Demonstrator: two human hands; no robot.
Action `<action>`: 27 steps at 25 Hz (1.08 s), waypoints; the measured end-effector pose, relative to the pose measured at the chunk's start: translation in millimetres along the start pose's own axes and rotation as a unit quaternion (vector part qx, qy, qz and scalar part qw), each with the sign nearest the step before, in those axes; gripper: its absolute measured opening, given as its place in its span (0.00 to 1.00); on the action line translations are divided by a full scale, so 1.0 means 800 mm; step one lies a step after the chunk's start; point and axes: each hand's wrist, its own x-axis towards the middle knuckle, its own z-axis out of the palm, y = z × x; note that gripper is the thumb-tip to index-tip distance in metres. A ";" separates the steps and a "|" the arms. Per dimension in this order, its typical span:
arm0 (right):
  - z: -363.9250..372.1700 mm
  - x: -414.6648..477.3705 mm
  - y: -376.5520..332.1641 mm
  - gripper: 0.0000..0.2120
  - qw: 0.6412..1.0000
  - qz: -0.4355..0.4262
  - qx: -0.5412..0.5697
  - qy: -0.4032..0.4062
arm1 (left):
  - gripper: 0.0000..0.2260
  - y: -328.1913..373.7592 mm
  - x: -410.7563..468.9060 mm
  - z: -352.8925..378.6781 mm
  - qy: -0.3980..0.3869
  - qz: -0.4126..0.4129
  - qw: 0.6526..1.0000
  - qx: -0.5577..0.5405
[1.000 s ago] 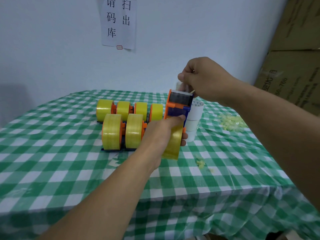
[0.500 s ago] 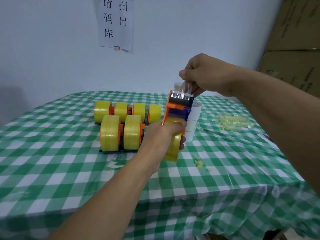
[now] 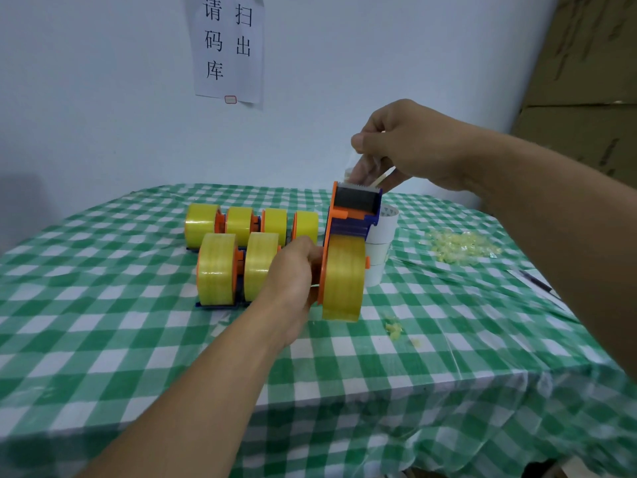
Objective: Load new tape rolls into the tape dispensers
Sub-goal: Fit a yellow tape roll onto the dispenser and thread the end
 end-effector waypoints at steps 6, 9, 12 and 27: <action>0.000 -0.001 -0.007 0.13 1.000 0.009 -0.026 -0.005 | 0.16 0.004 0.005 -0.007 -0.015 0.009 0.991 0.133; -0.002 -0.001 -0.012 0.11 1.000 0.011 -0.028 -0.004 | 0.14 0.000 0.006 -0.006 -0.018 0.042 0.992 0.118; -0.007 0.006 -0.021 0.12 0.999 0.013 -0.051 -0.005 | 0.11 -0.006 0.008 0.002 -0.021 0.051 0.995 0.081; -0.008 0.013 -0.034 0.10 0.996 0.023 -0.081 -0.018 | 0.13 -0.025 0.004 0.035 -0.033 -0.033 0.980 -0.191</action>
